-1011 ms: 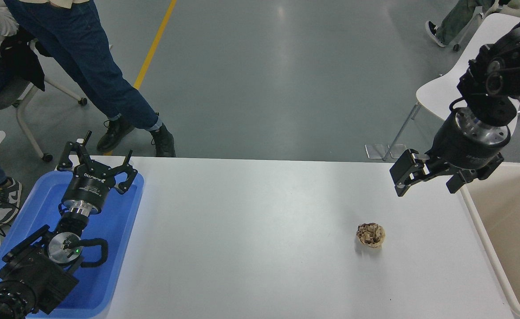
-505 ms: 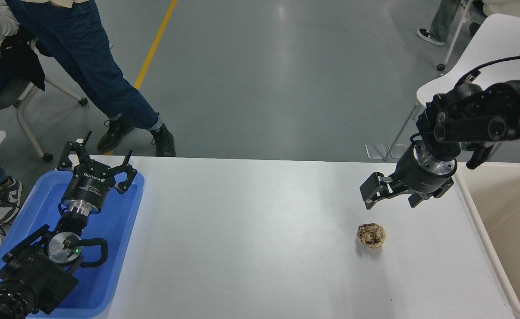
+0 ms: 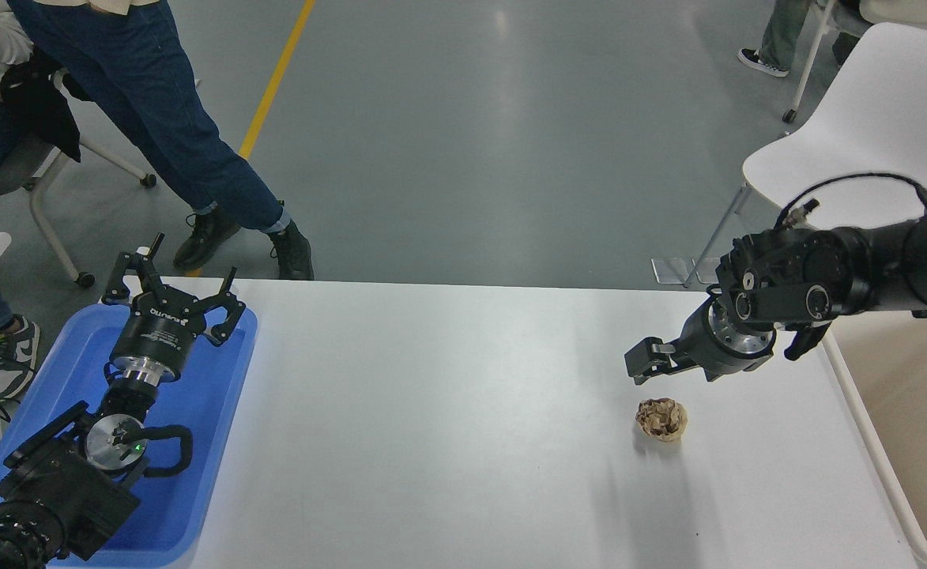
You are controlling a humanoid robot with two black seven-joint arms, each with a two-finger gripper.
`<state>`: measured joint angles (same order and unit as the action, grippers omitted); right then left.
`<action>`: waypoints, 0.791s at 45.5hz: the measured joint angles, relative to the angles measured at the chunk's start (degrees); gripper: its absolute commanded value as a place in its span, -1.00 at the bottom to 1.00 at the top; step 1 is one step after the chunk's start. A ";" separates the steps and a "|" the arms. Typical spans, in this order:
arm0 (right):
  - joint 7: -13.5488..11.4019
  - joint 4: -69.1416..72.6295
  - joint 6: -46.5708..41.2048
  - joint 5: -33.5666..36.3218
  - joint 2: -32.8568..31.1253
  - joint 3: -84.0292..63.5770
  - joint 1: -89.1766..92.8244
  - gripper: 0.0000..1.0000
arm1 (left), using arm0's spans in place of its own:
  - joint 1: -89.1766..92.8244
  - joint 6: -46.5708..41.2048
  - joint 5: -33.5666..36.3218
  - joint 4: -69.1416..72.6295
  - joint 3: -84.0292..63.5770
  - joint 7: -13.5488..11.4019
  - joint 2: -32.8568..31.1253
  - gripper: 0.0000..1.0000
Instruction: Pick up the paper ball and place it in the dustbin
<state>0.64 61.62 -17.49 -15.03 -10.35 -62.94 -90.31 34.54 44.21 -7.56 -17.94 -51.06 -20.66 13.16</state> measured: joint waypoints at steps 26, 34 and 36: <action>-0.08 -7.64 8.18 0.40 1.53 1.24 10.55 1.00 | 0.01 0.01 0.00 0.00 0.00 0.00 -0.06 1.00; -0.09 -10.52 9.30 0.43 2.70 1.61 13.48 1.00 | 0.01 0.01 -0.01 0.00 0.00 0.00 -0.06 1.00; -0.10 -11.09 9.47 0.43 2.85 1.68 14.08 1.00 | 0.01 0.01 0.00 0.00 0.00 0.00 -0.06 1.00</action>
<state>0.53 50.53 -8.02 -14.61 -7.50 -61.26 -76.23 34.55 44.21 -7.56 -17.94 -51.06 -20.66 13.10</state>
